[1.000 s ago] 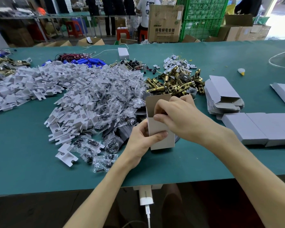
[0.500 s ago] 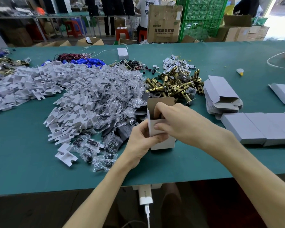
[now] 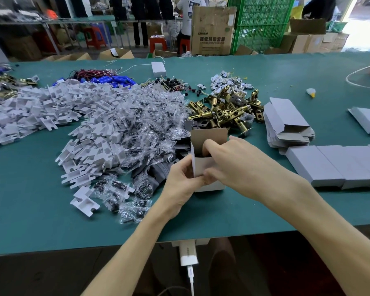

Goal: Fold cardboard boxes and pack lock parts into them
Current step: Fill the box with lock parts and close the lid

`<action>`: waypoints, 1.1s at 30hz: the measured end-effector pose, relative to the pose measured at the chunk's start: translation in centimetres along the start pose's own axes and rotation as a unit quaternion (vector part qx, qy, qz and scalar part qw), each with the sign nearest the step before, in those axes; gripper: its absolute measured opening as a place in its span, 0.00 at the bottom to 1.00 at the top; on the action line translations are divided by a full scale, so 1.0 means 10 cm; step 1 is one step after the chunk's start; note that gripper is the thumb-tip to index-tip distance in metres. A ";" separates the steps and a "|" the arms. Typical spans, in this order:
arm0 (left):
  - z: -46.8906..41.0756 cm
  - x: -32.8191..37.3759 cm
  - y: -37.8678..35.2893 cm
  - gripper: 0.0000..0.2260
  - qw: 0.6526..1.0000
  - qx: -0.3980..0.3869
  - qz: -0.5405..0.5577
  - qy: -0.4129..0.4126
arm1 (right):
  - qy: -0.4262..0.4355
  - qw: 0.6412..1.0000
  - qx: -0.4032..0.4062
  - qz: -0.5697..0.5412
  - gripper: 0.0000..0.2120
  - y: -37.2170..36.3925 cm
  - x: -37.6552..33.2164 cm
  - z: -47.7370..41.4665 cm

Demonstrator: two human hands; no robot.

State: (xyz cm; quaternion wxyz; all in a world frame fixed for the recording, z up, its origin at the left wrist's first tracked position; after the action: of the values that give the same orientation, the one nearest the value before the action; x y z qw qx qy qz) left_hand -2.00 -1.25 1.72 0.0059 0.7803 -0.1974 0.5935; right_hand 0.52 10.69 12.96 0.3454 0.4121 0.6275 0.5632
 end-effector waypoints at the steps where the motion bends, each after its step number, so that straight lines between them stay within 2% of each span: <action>1: 0.00 0.00 0.00 0.15 1.000 0.000 0.001 0.001 | 0.003 1.000 0.003 -0.003 0.14 0.00 0.00 0.00; 6: -0.01 -0.02 0.01 0.16 1.000 0.013 -0.001 0.010 | 0.010 0.999 0.015 -0.037 0.07 0.06 0.02 0.00; 9: -0.01 -0.04 0.02 0.15 0.999 0.026 -0.001 0.021 | 0.017 0.990 0.091 -0.108 0.08 0.14 0.07 0.03; 11: -0.02 -0.05 0.02 0.17 0.999 0.033 -0.003 0.027 | 0.015 0.963 0.182 -0.198 0.07 0.21 0.13 0.06; 13: -0.02 -0.05 0.04 0.19 0.999 0.040 -0.006 0.029 | -0.018 0.919 0.267 -0.289 0.04 0.24 0.26 0.05; 15: -0.01 -0.04 0.06 0.20 0.998 0.052 0.000 0.036 | -0.065 0.885 0.299 -0.351 0.02 0.17 0.41 -0.02; 21: -0.01 -0.02 0.15 0.19 0.990 0.117 0.046 0.061 | -0.178 0.860 0.179 -0.443 0.07 -0.42 0.66 -0.39; 25: -0.01 0.02 0.20 0.21 0.980 0.174 0.084 0.050 | -0.118 0.898 0.118 -0.408 0.10 -0.67 0.48 -0.59; 29: -0.01 0.06 0.22 0.23 0.965 0.226 0.125 0.048 | -0.038 0.902 0.073 -0.423 0.17 -0.79 0.20 -0.76; 33: 0.02 0.10 0.25 0.25 0.956 0.241 0.158 0.050 | -0.017 0.894 0.081 -0.440 0.14 -0.89 0.12 -0.87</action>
State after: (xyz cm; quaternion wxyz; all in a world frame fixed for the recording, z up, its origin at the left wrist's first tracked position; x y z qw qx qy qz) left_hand -2.41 -3.88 2.02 -0.2664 0.6864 -0.1685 0.6553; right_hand -8.94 7.87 5.27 0.5341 0.1302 0.7819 0.2939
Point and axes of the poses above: each hand's wrist, its own z-axis away from the middle knuckle, its own y-axis out of the back of the hand, x = y × z, the point moved 4 cm from there along -z, towards the middle knuckle, and after that the axes turned 5 degrees about -y, right-handed, at the moved point
